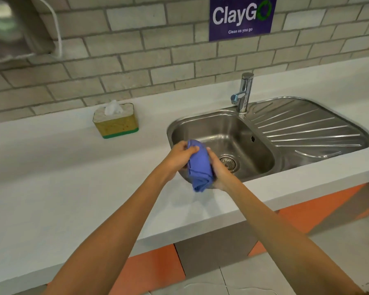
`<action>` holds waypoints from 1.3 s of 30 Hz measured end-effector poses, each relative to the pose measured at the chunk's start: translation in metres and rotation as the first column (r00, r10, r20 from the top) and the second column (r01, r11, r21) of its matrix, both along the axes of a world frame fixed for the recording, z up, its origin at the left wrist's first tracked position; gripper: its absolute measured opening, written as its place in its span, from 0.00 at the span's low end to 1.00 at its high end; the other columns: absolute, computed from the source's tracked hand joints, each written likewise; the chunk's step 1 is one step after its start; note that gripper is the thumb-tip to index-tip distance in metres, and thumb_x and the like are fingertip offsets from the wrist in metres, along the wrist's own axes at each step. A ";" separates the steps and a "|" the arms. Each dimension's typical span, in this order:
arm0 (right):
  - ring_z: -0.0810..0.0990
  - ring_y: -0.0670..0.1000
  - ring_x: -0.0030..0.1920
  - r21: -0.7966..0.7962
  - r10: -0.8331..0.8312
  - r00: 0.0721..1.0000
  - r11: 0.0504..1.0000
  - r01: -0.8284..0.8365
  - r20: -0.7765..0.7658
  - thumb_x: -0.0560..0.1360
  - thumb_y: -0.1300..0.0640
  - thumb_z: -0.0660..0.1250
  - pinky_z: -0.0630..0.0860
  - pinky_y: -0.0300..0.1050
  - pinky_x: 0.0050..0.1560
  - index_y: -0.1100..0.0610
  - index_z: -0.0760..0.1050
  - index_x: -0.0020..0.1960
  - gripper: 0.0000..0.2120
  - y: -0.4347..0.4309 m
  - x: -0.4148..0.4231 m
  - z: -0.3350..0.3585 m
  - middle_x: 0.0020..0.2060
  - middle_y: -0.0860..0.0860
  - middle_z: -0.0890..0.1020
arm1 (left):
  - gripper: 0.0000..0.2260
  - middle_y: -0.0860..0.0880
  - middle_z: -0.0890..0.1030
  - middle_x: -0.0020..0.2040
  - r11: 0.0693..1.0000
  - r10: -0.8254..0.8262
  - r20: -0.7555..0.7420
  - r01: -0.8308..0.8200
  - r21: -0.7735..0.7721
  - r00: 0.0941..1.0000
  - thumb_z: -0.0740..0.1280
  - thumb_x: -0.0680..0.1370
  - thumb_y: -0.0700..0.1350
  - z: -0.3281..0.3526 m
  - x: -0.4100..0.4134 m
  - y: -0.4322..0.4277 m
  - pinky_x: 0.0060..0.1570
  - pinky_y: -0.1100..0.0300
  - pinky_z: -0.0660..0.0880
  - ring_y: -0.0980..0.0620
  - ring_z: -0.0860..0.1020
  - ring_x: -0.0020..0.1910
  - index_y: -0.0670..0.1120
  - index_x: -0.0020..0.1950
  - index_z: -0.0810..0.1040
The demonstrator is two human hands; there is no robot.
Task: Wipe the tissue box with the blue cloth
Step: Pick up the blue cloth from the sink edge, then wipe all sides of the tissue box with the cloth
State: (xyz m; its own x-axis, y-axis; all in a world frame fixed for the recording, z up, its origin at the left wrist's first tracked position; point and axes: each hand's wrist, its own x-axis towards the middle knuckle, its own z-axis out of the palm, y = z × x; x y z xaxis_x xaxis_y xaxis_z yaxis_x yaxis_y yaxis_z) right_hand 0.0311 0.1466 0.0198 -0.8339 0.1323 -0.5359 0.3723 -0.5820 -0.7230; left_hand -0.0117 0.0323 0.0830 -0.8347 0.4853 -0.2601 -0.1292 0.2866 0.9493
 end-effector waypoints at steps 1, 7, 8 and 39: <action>0.83 0.56 0.47 -0.122 0.003 1.000 0.993 -0.006 -0.024 0.71 0.35 0.61 0.80 0.48 0.52 0.62 0.78 0.55 0.31 -0.006 -0.006 0.005 0.47 0.58 0.85 | 0.11 0.43 0.77 0.53 1.000 0.005 -0.016 -0.005 0.019 1.000 0.63 0.79 0.43 0.004 -0.006 -0.006 0.54 0.52 0.75 0.46 0.76 0.52 0.41 0.60 0.73; 0.85 0.54 0.38 -0.112 0.083 0.981 0.988 -0.104 -0.177 0.75 0.50 0.63 0.82 0.47 0.39 0.62 0.76 0.56 0.16 -0.052 -0.055 0.025 0.39 0.56 0.86 | 0.05 0.42 0.78 0.44 0.957 0.272 -0.247 -0.287 -0.026 0.930 0.68 0.75 0.41 0.002 -0.058 -0.068 0.43 0.53 0.75 0.47 0.75 0.43 0.39 0.48 0.78; 0.85 0.54 0.38 -0.080 0.105 0.979 0.989 -0.121 -0.175 0.76 0.53 0.64 0.82 0.46 0.39 0.62 0.76 0.54 0.14 -0.062 -0.066 0.029 0.41 0.56 0.86 | 0.05 0.42 0.77 0.42 0.948 0.293 -0.269 -0.315 -0.043 0.918 0.69 0.75 0.41 0.001 -0.067 -0.080 0.40 0.56 0.74 0.47 0.74 0.42 0.40 0.45 0.78; 0.79 0.58 0.51 0.714 -0.167 0.973 0.662 0.229 -0.157 0.76 0.48 0.62 0.75 0.57 0.60 0.63 0.73 0.61 0.20 -0.142 -0.331 0.006 0.56 0.63 0.80 | 0.20 0.45 0.75 0.55 0.722 0.553 0.468 -0.677 0.144 0.689 0.60 0.79 0.53 -0.075 -0.308 -0.263 0.51 0.48 0.73 0.43 0.77 0.54 0.43 0.67 0.69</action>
